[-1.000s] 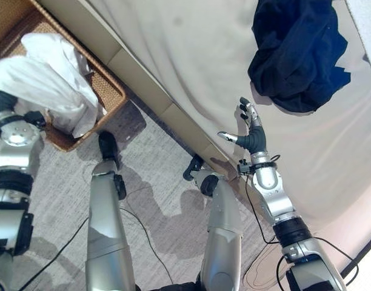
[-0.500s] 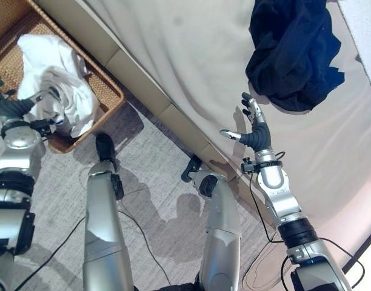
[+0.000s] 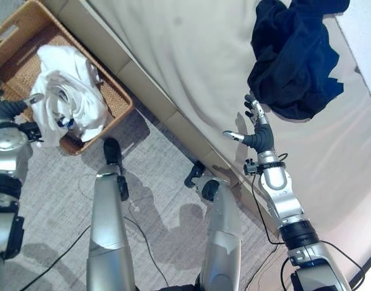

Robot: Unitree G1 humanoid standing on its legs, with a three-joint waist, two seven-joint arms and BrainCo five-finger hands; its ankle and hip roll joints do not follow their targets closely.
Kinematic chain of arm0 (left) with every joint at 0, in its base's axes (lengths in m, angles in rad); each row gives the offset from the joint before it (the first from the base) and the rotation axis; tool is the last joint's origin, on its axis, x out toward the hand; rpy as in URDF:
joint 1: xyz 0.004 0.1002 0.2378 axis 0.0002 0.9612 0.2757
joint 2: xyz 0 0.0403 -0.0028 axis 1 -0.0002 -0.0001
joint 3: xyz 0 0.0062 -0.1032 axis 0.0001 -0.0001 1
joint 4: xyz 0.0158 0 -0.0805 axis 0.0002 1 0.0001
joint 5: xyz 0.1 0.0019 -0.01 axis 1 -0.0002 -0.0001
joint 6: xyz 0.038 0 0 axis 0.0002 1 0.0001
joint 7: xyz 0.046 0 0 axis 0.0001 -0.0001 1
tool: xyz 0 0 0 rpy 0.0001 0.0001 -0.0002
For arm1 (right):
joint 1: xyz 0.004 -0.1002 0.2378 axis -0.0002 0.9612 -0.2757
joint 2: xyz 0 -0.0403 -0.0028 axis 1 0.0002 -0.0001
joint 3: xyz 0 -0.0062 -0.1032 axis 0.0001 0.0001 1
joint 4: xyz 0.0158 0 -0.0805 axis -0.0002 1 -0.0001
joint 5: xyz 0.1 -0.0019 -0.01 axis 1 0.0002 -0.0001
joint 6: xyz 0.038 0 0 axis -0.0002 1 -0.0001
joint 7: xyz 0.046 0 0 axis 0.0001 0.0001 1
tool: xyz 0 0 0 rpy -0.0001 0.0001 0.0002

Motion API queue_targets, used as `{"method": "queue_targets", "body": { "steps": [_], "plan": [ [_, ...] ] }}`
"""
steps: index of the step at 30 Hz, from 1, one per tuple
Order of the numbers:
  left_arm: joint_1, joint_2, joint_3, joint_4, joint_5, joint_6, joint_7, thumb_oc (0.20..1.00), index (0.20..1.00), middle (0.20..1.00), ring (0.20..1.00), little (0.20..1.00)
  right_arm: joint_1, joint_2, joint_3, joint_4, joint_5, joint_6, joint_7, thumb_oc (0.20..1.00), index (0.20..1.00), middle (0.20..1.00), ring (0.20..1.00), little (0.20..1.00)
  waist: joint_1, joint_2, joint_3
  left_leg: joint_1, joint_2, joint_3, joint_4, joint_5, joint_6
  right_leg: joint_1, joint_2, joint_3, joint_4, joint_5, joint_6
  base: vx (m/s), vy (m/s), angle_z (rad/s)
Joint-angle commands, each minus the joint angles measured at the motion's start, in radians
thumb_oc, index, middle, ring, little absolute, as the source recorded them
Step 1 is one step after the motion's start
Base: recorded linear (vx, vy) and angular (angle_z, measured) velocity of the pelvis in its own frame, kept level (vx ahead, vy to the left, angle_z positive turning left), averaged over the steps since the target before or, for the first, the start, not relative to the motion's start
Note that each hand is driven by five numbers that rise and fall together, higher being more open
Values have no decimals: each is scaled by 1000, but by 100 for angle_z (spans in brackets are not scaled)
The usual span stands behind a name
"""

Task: Pick up clothes into the bucket

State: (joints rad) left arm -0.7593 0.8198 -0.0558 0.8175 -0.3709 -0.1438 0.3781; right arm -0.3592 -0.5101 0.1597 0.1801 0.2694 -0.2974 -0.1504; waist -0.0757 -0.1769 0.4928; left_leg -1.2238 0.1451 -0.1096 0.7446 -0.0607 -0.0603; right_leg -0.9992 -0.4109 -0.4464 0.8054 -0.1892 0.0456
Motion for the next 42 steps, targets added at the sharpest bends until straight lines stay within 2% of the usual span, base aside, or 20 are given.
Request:
{"method": "queue_targets", "body": {
  "steps": [1, 5, 8, 9, 13, 15, 16, 17, 19, 22, 23, 24, 25, 29, 33, 37, 42],
  "plan": [
    [96, -74, 72, -41, -157, -121, -12, 1000, 1000, 1000, 1000, 1000, 65, 6, -59, 4, 33, -14, -19, 1000, 1000, 1000, 1000, 1000, 5, 35, -102, 81, 8, 52, -5, -72, 26, 20, 26, 93, -184, 190, 129, 0, 0, 0],
    [148, -95, 81, -91, -200, -141, -54, 1000, 1000, 1000, 1000, 1000, 65, 6, -74, 21, 40, -16, -22, 1000, 1000, 1000, 1000, 1000, 13, 43, -96, 164, 5, 72, -82, -50, 22, 89, 30, 91, -252, 222, 138, -13, 43, 5],
    [152, -65, 46, -62, -146, -101, -90, 1000, 1000, 1000, 1000, 1000, 67, -1, -78, 50, 29, -10, -15, 1000, 1000, 1000, 1000, 1000, 16, 48, -98, 253, -1, 90, -162, -26, 19, 173, 40, 89, -330, 257, 148, 8, 27, 0],
    [176, -44, 41, -90, -104, -104, -102, 1000, 1000, 1000, 1000, 1000, 76, 0, -85, 60, 21, -6, -7, 1000, 1000, 1000, 1000, 1000, 23, 52, -104, 311, -6, 104, -201, -16, 15, 229, 44, 89, -375, 274, 154, 16, 33, -2],
    [235, -56, 72, -136, -120, -133, -115, 1000, 1000, 1000, 1000, 1000, 88, -3, -88, 71, 8, -1, -1, 1000, 1000, 1000, 1000, 1000, 37, 57, -99, 406, -8, 118, -267, 2, 10, 317, 44, 83, -440, 299, 161, 49, 25, -5],
    [306, -96, 109, -214, -79, -178, -86, 1000, 1000, 1000, 1000, 1000, 101, -4, -100, 85, -8, -2, 0, 1000, 1000, 1000, 1000, 1000, 52, 62, -102, 488, -12, 134, -329, 15, 5, 393, 37, 76, -498, 322, 172, 83, 32, -1],
    [310, -98, 111, -218, -78, -177, -85, 1000, 1000, 1000, 1000, 1000, 102, -5, -99, 85, -8, -2, 0, 1000, 1000, 1000, 1000, 1000, 52, 62, -100, 495, -12, 135, -333, 16, 5, 399, 37, 76, -502, 323, 172, 90, -6, -1],
    [359, -143, 135, -282, -72, -210, -74, 1000, 1000, 1000, 1000, 1000, 121, 1, -107, 90, -16, -1, 3, 1000, 1000, 1000, 1000, 1000, 61, 62, -105, 545, -15, 140, -370, 27, 1, 455, 37, 68, -542, 338, 177, 58, -16, -3],
    [387, -166, 146, -307, -59, -224, -69, 1000, 1000, 1000, 1000, 1000, 134, 3, -111, 93, -19, -2, 7, 1000, 1000, 1000, 1000, 1000, 64, 60, -105, 579, -16, 145, -391, 32, -2, 488, 36, 61, -562, 346, 179, 72, -14, -5],
    [464, -252, 160, -402, -51, -266, -75, 1000, 1000, 1000, 1000, 1000, 167, 19, -125, 96, -21, -7, 13, 1000, 1000, 1000, 1000, 1000, 76, 57, -124, 667, -19, 156, -452, 46, -9, 574, 41, 52, -625, 365, 188, 102, -14, 0],
    [513, -288, 161, -448, -46, -277, -100, 1000, 1000, 1000, 1000, 1000, 200, 24, -137, 89, -21, -9, 26, 1000, 1000, 1000, 1000, 1000, 82, 52, -133, 712, -31, 175, -496, 86, -4, 619, 31, 29, -659, 392, 175, 123, -19, -2],
    [517, -289, 162, -449, -46, -276, -100, 1000, 1000, 1000, 1000, 1000, 202, 24, -136, 88, -21, -8, 26, 1000, 1000, 1000, 1000, 1000, 84, 57, -134, 733, -24, 165, -502, 62, -13, 634, 41, 41, -657, 374, 190, 41, -8, -4],
    [528, -309, 149, -483, -40, -285, -115, 1000, 1000, 1000, 1000, 1000, 212, 29, -146, 91, -19, -11, 28, 1000, 1000, 1000, 1000, 1000, 83, 54, -140, 752, -35, 177, -532, 100, -6, 653, 31, 24, -677, 398, 178, 81, -11, -6],
    [612, -352, 121, -599, -15, -303, -198, 1000, 1000, 1000, 1000, 1000, 280, 48, -183, 92, -40, -11, 53, 1000, 1000, 1000, 1000, 1000, 92, 60, -189, 870, -34, 189, -613, 121, -17, 765, 43, -5, -732, 393, 183, 114, -40, 6],
    [668, -381, 77, -655, -88, -301, -318, 1000, 1000, 1000, 1000, 1000, 323, 75, -201, 110, -42, -15, 58, 1000, 1000, 1000, 1000, 1000, 91, 68, -230, 950, -23, 209, -670, 138, -27, 834, 64, -17, -778, 397, 187, 65, -49, -1],
    [712, -416, 14, -671, -101, -278, -383, 1000, 1000, 1000, 1000, 1000, 341, 94, -205, 148, -97, 0, 35, 1000, 1000, 1000, 1000, 1000, 85, 76, -276, 1026, -14, 238, -714, 146, -33, 880, 87, -9, -809, 391, 186, 81, -50, -11],
    [734, -444, -51, -657, -101, -256, -408, 1000, 1000, 1000, 1000, 1000, 317, 88, -172, 196, -190, 25, 0, 1000, 1000, 1000, 1000, 1000, 70, 79, -311, 1087, 0, 270, -717, 135, -35, 901, 109, 22, -805, 374, 175, 71, -73, -26]
  ]
}}
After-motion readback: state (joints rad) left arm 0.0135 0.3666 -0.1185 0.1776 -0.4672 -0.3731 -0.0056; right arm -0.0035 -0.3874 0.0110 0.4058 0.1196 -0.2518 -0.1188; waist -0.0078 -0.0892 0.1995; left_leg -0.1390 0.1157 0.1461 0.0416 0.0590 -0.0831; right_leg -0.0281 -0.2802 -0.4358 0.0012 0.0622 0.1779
